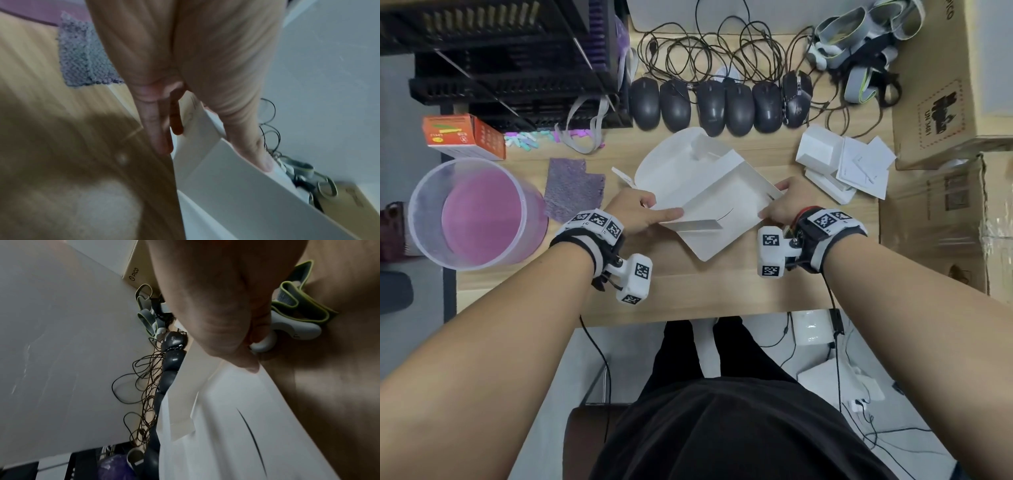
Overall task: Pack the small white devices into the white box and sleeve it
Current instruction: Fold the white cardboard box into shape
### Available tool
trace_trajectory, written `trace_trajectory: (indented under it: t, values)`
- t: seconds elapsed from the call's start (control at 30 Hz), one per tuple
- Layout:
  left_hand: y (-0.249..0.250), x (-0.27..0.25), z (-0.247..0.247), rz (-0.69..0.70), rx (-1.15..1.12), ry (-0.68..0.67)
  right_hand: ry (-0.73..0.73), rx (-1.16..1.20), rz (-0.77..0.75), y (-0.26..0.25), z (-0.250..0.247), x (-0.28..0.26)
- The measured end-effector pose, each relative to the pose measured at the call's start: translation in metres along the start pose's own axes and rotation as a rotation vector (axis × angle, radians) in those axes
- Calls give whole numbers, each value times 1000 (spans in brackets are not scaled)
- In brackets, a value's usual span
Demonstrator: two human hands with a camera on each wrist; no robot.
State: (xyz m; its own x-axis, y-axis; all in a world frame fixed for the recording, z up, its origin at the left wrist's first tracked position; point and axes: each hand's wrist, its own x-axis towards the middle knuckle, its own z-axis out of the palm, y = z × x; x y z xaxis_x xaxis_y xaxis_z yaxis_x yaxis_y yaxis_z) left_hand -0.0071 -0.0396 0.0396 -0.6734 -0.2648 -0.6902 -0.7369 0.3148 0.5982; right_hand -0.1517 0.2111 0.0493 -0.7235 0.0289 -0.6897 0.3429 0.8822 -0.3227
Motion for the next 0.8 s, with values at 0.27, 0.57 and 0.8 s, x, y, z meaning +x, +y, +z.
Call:
trace_trajectory:
  t: [0.27, 0.57, 0.8]
  values:
    - [12, -5, 14, -32, 321, -97, 191, -80, -197, -8, 7, 7]
    - [15, -3, 22, -40, 260, 57, 272, -87, -255, -2, 8, 12]
    - [26, -3, 26, -28, 173, 47, 254, 31, -431, -7, 15, 7]
